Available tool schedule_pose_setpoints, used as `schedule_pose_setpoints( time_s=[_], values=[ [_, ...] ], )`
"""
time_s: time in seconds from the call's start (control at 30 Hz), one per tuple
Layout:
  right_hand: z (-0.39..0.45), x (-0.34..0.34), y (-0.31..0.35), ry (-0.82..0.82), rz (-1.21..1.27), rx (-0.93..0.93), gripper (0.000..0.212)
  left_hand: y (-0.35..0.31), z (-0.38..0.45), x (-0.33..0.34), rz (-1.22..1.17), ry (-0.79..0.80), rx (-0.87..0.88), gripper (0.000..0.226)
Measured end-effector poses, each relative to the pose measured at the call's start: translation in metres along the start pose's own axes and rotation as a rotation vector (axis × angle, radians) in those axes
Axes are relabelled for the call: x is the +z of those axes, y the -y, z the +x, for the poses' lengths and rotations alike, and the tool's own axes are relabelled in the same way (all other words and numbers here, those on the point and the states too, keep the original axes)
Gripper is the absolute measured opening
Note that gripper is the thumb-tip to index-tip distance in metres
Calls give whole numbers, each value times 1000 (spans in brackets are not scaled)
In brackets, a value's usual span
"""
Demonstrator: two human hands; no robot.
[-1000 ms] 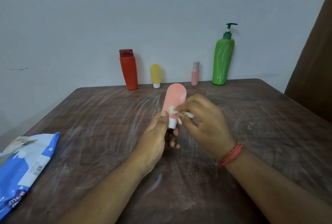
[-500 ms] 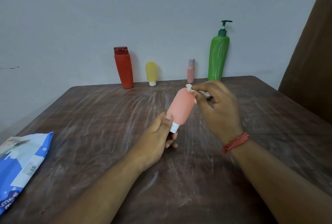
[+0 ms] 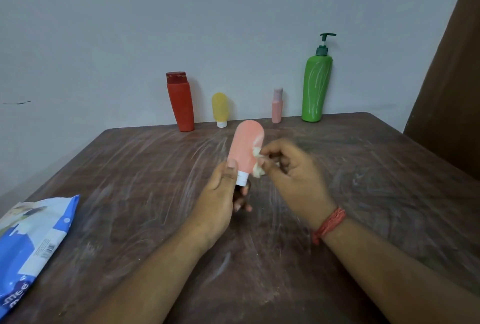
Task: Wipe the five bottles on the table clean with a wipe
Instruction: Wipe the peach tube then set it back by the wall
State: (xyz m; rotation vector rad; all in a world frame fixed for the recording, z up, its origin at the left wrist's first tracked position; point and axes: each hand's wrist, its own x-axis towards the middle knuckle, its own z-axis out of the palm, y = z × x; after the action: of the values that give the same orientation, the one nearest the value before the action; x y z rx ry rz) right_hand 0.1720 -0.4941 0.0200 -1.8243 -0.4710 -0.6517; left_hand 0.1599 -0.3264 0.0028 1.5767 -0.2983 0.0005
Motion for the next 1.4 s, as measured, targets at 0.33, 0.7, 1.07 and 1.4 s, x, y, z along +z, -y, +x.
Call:
schedule_pose_setpoints(
  time_s=[0.33,0.7,1.07,1.4],
  values=[
    [-4,4,7,145,143,104,19,-3,0,0,-22,-57,6,56],
    [-2,7,10,148,134,176,19,-1,1,-9,25,-10,-12,54],
    [13,-15,5,-64,370,198,16,-4,-1,-12,149,107,-56,53],
    [8,-6,4,-97,520,290,18,0,0,-4,46,114,-33,50]
  ],
)
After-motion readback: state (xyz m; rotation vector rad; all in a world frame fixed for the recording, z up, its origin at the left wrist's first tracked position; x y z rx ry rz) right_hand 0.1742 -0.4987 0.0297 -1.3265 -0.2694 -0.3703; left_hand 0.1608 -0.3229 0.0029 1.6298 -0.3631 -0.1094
